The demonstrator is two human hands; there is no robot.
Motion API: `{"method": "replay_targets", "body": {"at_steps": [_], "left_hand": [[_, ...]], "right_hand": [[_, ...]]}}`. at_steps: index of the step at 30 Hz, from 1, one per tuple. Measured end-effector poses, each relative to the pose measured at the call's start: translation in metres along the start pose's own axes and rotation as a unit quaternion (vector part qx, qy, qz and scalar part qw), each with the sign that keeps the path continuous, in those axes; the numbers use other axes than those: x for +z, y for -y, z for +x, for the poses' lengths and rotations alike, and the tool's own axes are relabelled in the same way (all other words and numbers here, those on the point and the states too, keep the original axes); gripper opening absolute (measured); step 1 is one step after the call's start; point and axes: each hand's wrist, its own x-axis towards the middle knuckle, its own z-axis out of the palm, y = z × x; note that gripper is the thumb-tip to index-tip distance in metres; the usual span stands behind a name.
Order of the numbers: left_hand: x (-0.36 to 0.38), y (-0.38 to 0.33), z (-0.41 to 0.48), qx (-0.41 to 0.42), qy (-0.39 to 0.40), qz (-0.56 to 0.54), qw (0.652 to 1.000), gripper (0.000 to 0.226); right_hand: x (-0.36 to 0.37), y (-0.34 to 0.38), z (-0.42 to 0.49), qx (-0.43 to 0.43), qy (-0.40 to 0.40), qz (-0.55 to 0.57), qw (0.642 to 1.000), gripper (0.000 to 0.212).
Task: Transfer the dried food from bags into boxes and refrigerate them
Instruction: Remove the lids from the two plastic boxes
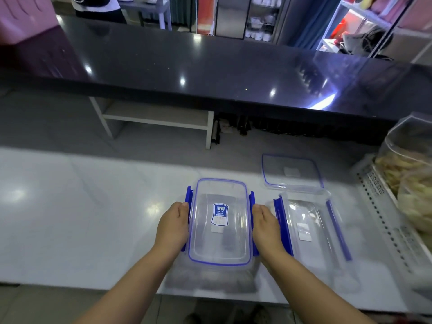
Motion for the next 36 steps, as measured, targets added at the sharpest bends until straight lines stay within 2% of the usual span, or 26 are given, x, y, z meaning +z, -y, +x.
{"method": "replay_targets", "body": {"at_steps": [4, 7, 11, 13, 17, 20, 25, 28, 31, 33, 36], "left_hand": [[-0.005, 0.004, 0.000, 0.004, 0.005, 0.004, 1.000, 0.036], [-0.007, 0.005, -0.001, 0.023, -0.009, 0.035, 0.999, 0.023], [-0.009, 0.005, -0.013, 0.108, -0.055, 0.092, 0.988, 0.041], [-0.005, 0.005, -0.019, 0.133, -0.020, 0.090, 0.987, 0.042], [0.003, 0.008, -0.022, 0.104, 0.075, 0.057, 0.990, 0.051], [0.005, 0.006, -0.026, 0.082, 0.099, 0.007, 0.992, 0.055], [0.001, -0.010, -0.039, 0.091, 0.085, -0.088, 0.988, 0.058], [-0.005, -0.022, -0.035, 0.093, 0.080, -0.146, 0.982, 0.059], [-0.011, -0.031, -0.020, 0.108, 0.085, -0.171, 0.976, 0.063], [-0.015, -0.037, -0.012, 0.122, 0.075, -0.166, 0.976, 0.065], [-0.019, -0.040, -0.004, 0.154, 0.052, -0.104, 0.981, 0.054]], "right_hand": [[-0.005, -0.007, 0.004, 0.003, -0.001, -0.020, 1.000, 0.037], [-0.009, -0.002, 0.001, -0.028, -0.006, -0.061, 0.998, 0.021], [-0.008, -0.003, -0.010, -0.103, -0.023, -0.134, 0.985, 0.029], [-0.006, -0.007, -0.016, -0.139, -0.027, -0.166, 0.976, 0.025], [-0.005, -0.012, -0.024, -0.149, -0.004, -0.182, 0.972, 0.030], [-0.003, -0.011, -0.028, -0.143, -0.005, -0.167, 0.976, 0.031], [-0.004, 0.002, -0.040, -0.137, -0.021, -0.102, 0.985, 0.032], [-0.011, 0.034, -0.042, -0.123, 0.015, 0.044, 0.991, 0.028], [-0.019, 0.071, -0.036, -0.061, 0.061, 0.189, 0.978, 0.023], [-0.025, 0.093, -0.028, -0.050, 0.079, 0.192, 0.977, 0.018], [-0.032, 0.121, -0.015, -0.119, 0.086, 0.154, 0.977, 0.013]]}}
